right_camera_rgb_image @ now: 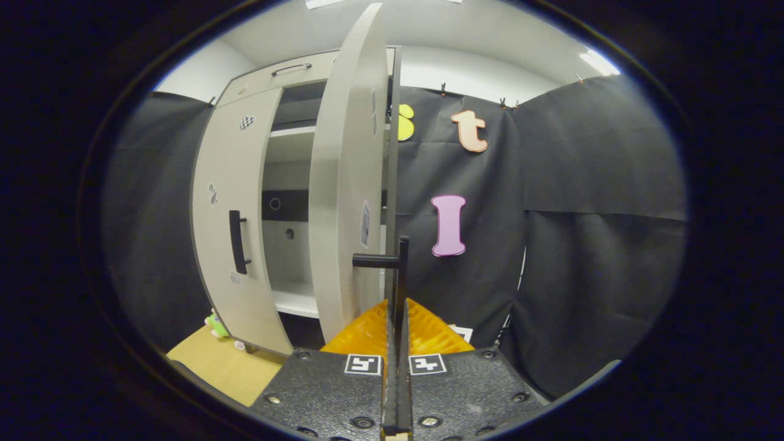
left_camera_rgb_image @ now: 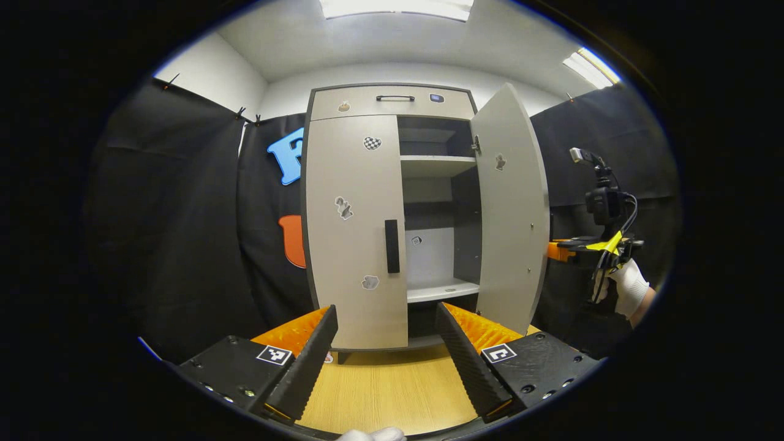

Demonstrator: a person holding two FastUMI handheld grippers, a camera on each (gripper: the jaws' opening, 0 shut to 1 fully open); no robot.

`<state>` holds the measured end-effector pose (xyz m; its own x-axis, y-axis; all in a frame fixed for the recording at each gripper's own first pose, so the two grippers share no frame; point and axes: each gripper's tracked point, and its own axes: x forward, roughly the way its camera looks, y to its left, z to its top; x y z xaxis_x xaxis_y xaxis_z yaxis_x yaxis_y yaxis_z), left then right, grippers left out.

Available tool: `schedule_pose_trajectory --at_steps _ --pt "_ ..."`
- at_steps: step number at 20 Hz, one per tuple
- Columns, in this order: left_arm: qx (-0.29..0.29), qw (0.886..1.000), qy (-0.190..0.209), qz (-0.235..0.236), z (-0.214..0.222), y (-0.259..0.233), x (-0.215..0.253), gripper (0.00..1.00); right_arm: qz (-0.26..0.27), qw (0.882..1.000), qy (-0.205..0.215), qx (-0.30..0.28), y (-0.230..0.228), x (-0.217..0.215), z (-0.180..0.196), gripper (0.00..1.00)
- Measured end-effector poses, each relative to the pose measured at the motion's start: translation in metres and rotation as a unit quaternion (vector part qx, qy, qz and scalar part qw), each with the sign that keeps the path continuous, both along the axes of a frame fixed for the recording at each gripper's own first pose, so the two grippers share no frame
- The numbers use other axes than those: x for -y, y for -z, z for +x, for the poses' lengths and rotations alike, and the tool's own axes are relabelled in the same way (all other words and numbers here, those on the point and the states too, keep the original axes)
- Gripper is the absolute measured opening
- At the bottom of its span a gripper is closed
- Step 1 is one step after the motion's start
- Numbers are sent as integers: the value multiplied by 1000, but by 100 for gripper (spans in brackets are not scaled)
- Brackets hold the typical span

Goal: Open the right door of the double-door shoe cabinet with the right hand, and open the left door with the left hand.

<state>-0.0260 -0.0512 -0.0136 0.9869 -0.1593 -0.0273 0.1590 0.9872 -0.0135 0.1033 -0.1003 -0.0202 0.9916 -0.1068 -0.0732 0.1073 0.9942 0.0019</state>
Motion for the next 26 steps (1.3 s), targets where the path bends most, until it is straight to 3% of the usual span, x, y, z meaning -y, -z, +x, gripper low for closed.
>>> schedule_pose_trajectory --at_steps 4,10,13,14,15,19,22,23,24,25,26 --pt "-1 1000 5 2 2 -2 5 100 25 1000 -14 -4 -1 5 1 3" --pt "0 1000 6 -1 5 -6 13 96 32 999 -13 -5 -1 5 2 4" --pt "0 1000 3 -2 6 -6 10 100 27 1000 -10 -7 -1 6 0 4" --pt "0 1000 1 -1 4 -5 10 96 24 1000 -9 -8 -1 5 -1 4" --pt "-1 1000 -1 -1 4 -5 9 100 22 1000 -6 -8 -4 6 -2 4" --pt "5 1000 -12 2 2 -7 2 96 16 1000 12 -3 -14 9 -15 5" --pt "6 1000 -11 0 2 -5 0 100 25 999 34 2 -28 12 -36 18" --pt "4 1000 -11 -4 2 -5 -1 96 27 999 34 6 -34 10 -43 24" --pt "3 1000 -14 -8 2 -4 -3 96 29 999 31 12 -41 5 -51 39" --pt "4 1000 -18 -10 3 -4 -6 96 25 999 30 11 -46 -1 -58 44" --pt "5 1000 -20 -11 4 -5 -8 96 20 999 31 12 -48 -6 -65 59"
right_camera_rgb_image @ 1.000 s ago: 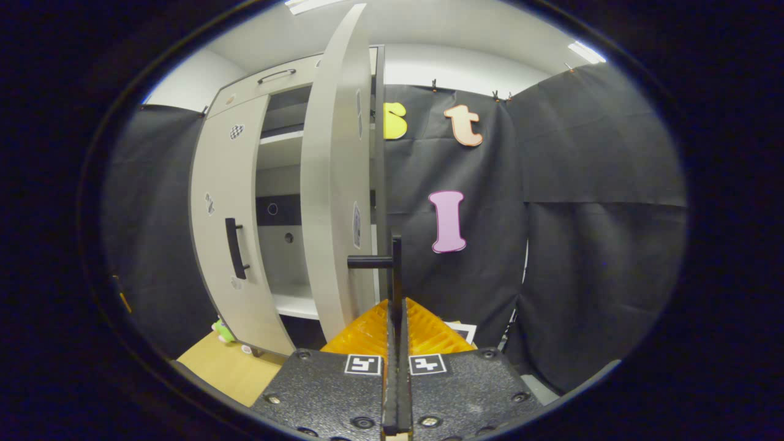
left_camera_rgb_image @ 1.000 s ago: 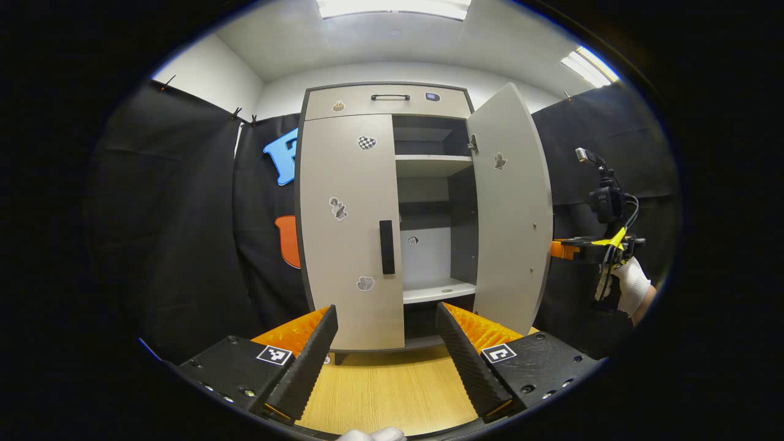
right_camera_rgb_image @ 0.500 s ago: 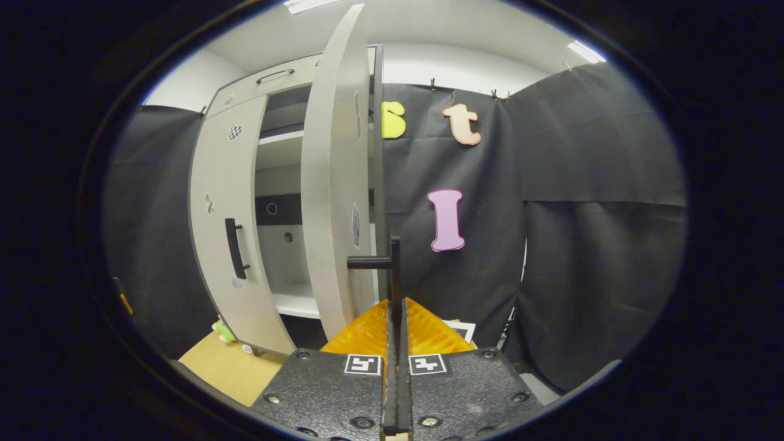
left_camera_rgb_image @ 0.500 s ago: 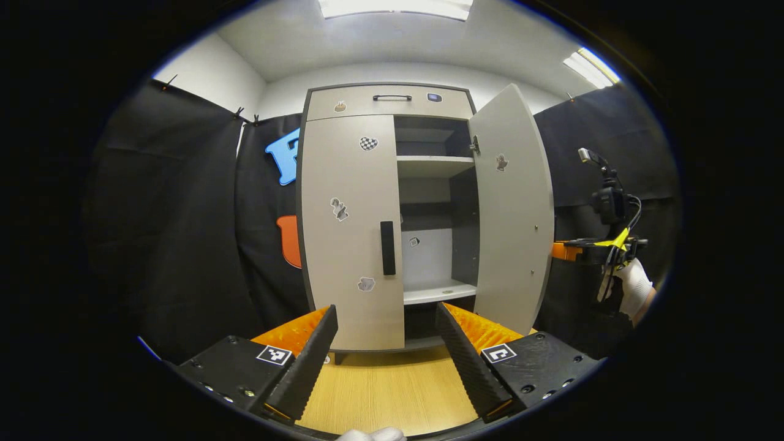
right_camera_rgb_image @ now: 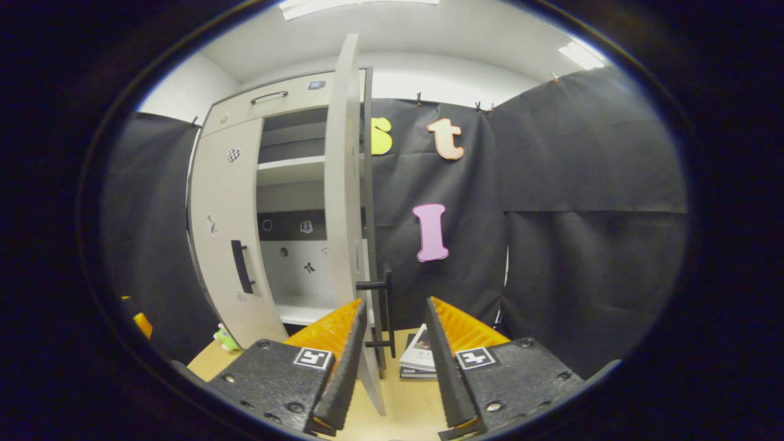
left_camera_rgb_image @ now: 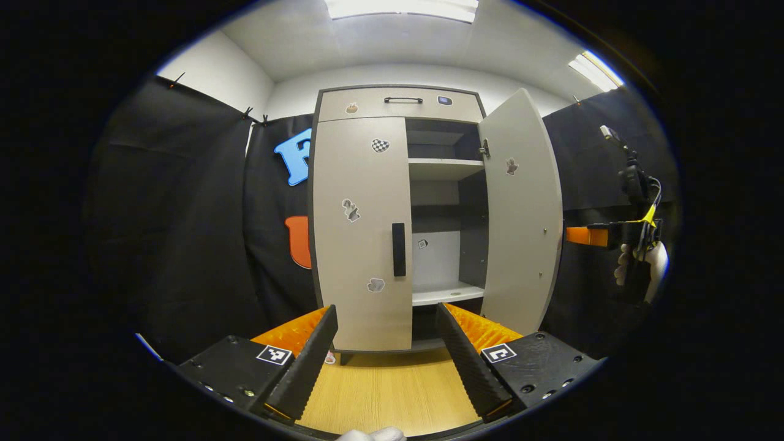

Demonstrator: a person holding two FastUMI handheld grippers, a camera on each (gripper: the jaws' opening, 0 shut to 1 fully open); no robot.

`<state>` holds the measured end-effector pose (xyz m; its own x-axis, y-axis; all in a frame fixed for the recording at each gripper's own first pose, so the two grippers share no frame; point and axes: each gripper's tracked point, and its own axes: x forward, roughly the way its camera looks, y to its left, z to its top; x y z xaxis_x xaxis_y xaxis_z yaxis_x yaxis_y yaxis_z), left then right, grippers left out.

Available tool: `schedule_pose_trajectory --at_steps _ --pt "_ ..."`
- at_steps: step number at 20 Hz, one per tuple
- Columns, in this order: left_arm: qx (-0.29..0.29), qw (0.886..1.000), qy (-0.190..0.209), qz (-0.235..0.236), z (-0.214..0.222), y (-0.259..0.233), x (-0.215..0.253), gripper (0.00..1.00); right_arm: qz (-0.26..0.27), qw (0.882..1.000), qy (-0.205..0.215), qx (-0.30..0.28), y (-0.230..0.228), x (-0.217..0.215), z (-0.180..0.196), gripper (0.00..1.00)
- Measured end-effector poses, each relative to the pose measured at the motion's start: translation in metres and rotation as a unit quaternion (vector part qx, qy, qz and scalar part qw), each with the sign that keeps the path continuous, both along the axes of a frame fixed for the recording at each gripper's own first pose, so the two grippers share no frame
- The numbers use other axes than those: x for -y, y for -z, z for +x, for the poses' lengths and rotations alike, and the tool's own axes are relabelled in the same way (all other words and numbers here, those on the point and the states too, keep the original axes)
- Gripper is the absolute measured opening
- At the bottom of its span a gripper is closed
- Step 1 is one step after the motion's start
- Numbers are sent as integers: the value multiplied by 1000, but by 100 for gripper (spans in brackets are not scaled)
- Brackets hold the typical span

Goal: Open the right door of the double-door shoe cabinet with the right hand, and open the left door with the left hand.

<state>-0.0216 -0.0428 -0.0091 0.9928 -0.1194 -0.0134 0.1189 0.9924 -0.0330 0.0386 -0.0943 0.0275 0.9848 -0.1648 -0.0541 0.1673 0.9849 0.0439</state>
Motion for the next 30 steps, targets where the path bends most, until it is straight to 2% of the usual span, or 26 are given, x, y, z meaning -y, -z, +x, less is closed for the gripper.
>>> schedule_pose_trajectory --at_steps 1,4,5,8,11,14,17,24,30 --pt "0 1000 -4 2 2 0 -4 96 -5 1000 -8 9 -6 -10 -8 65" --pt "0 1000 -14 9 5 2 -15 96 -17 999 -31 33 -12 -46 -23 95" --pt "-1 1000 -17 12 7 2 -19 96 -16 999 -37 35 -8 -57 -27 100" --pt "-7 1000 -25 14 17 7 -27 96 -10 997 -64 29 18 -97 -35 100" --pt "-11 999 -31 22 25 12 -33 96 -15 997 -75 17 48 -117 -40 100" --pt "-17 999 -32 26 40 22 -33 96 -17 996 -82 2 68 -124 -38 100" --pt "-17 999 -26 22 63 23 -23 96 -13 997 -81 -2 67 -122 -32 100" --pt "-10 1000 1 11 149 19 11 96 -13 997 -70 3 57 -110 -17 100" --pt "5 1000 8 3 235 8 43 96 -11 998 -63 -8 58 -107 -6 100"
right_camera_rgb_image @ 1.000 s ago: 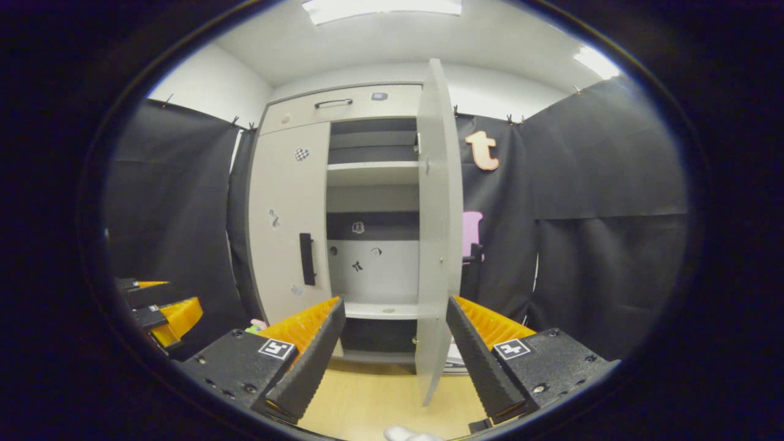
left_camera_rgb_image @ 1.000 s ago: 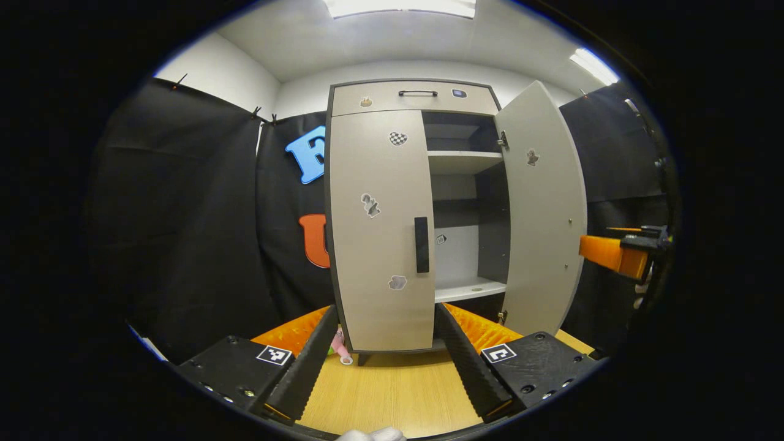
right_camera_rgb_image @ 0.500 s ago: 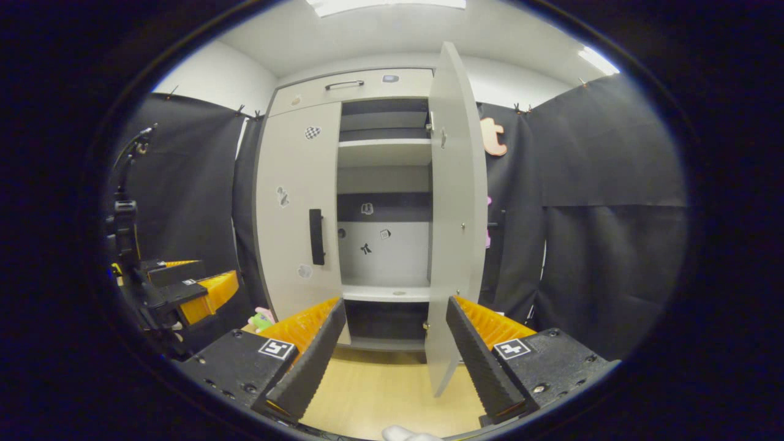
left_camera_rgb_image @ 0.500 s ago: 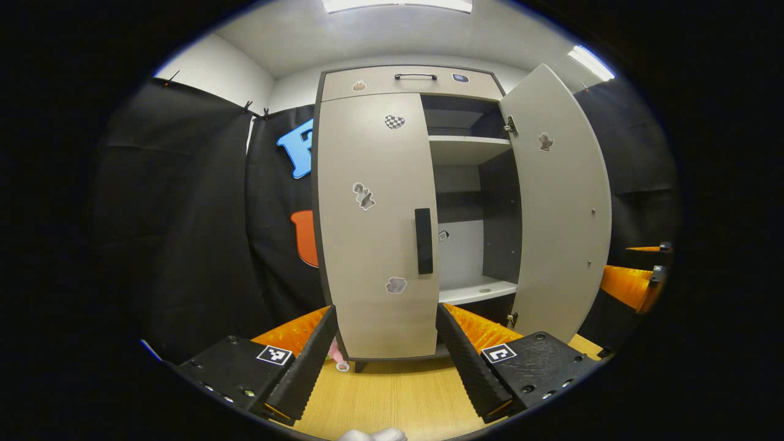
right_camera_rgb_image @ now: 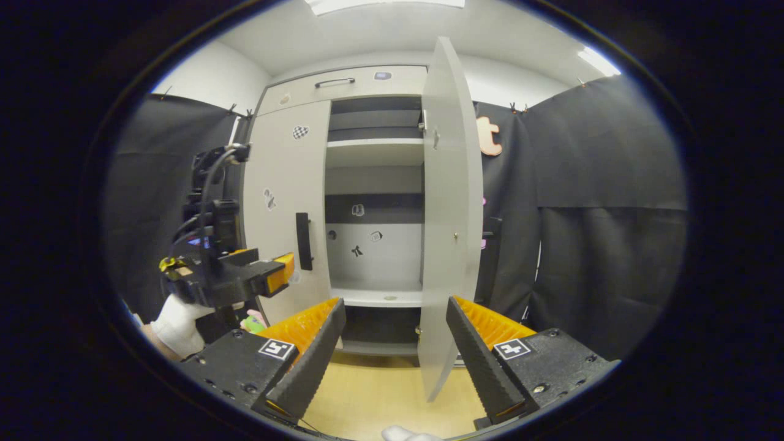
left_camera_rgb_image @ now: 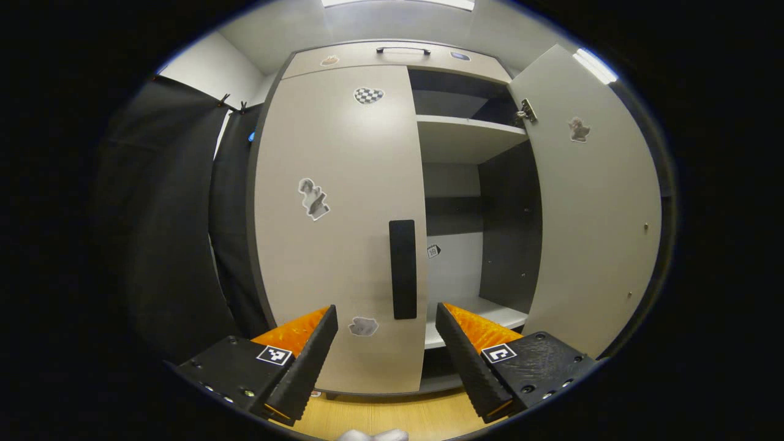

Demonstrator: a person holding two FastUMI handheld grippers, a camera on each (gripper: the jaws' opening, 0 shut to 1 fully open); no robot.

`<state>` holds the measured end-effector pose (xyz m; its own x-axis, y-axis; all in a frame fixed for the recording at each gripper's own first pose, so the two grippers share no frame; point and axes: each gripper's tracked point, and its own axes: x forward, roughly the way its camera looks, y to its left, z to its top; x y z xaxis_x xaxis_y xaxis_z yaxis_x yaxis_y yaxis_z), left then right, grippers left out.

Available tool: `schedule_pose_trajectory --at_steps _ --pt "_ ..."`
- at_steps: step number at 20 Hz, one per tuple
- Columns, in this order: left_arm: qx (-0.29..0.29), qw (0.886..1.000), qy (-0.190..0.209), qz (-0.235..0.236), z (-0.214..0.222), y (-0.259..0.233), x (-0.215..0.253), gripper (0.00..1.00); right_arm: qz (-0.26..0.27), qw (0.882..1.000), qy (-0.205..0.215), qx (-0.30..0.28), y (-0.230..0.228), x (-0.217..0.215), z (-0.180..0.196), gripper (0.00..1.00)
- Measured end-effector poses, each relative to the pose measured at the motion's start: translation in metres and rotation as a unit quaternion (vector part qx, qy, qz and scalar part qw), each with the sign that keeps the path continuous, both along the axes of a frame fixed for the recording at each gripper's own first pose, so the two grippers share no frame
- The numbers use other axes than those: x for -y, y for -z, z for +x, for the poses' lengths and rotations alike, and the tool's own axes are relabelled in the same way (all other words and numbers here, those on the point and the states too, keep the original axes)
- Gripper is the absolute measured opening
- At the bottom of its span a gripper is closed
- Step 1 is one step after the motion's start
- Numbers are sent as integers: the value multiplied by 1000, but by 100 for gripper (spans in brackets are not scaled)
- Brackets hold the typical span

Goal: Open the right door of the double-door shoe cabinet with the right hand, and open the left door with the left hand.

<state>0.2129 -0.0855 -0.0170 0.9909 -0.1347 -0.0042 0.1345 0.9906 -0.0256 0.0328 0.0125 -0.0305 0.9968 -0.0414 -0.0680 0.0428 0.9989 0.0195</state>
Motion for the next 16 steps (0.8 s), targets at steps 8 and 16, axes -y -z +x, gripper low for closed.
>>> schedule_pose_trajectory --at_steps 8,16 --pt "2 1000 -8 -3 75 -1 20 96 -6 1000 -2 -12 7 -2 12 100" --pt "-4 1000 -10 -1 95 4 18 52 -9 1000 -6 -13 5 0 15 100"
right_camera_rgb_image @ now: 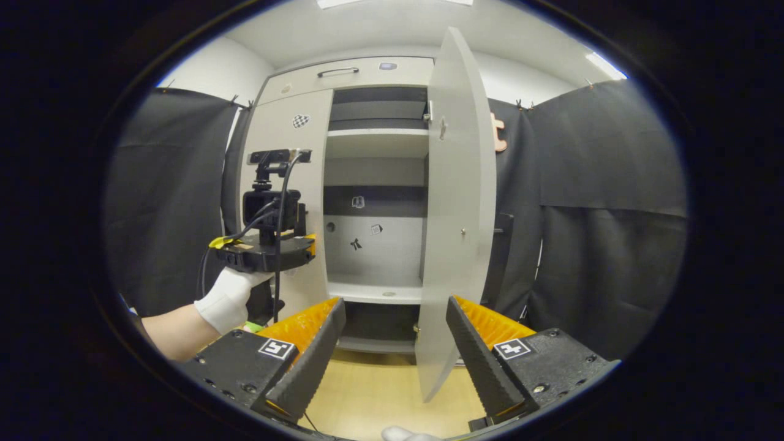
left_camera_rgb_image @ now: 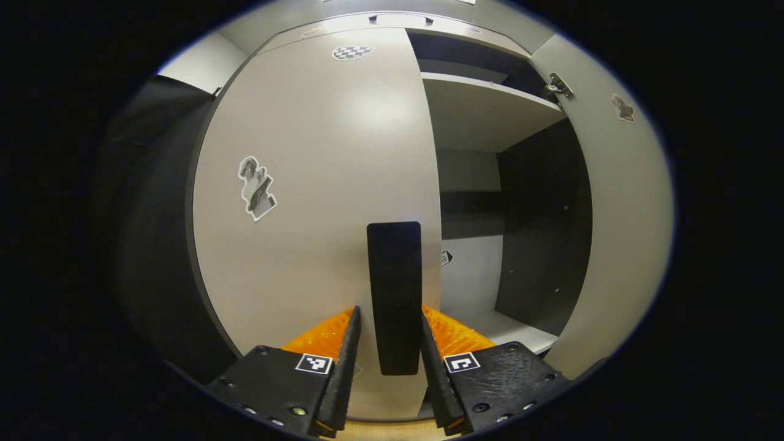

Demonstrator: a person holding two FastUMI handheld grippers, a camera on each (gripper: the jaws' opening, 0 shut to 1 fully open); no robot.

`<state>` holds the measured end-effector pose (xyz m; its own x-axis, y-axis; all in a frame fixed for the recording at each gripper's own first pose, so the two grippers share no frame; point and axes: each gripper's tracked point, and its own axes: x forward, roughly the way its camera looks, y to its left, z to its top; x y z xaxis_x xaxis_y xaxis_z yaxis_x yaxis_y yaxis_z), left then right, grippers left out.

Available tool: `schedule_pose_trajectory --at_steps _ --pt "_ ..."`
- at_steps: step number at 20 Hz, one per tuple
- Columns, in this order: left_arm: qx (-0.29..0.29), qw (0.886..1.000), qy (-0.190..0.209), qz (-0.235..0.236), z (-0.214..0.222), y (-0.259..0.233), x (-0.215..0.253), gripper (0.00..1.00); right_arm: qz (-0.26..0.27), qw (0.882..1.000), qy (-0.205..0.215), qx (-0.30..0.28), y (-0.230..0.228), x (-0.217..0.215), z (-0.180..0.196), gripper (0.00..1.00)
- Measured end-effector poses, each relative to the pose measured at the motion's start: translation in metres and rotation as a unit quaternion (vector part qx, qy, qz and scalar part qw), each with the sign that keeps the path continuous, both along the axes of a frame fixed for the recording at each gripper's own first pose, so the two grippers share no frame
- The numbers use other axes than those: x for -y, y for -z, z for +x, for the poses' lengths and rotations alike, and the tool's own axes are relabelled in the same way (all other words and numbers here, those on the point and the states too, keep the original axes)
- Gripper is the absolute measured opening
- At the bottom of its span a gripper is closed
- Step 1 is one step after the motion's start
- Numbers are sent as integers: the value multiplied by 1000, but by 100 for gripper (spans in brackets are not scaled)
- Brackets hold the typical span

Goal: Open the right door of the double-door shoe cabinet with the right hand, and open the left door with the left hand.

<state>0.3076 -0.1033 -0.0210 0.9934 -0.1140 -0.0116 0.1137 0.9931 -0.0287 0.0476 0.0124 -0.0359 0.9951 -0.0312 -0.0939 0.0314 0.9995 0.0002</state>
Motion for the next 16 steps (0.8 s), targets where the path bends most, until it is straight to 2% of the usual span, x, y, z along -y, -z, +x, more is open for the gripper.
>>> schedule_pose_trajectory --at_steps 2,4,7,8,16 --pt "0 1000 13 3 -3 0 5 46 3 1000 -7 1 0 -2 1 100" --pt "-3 1000 8 11 -4 0 3 29 5 1000 -12 0 1 -5 0 100" --pt "-14 1000 1 12 -3 3 3 16 4 1000 -17 2 0 -8 -3 100" --pt "-14 1000 2 15 -2 1 4 7 7 1000 -19 3 -1 -8 -4 100" --pt "-18 1000 8 5 -15 0 2 5 12 1000 -23 9 -4 -7 -17 100"
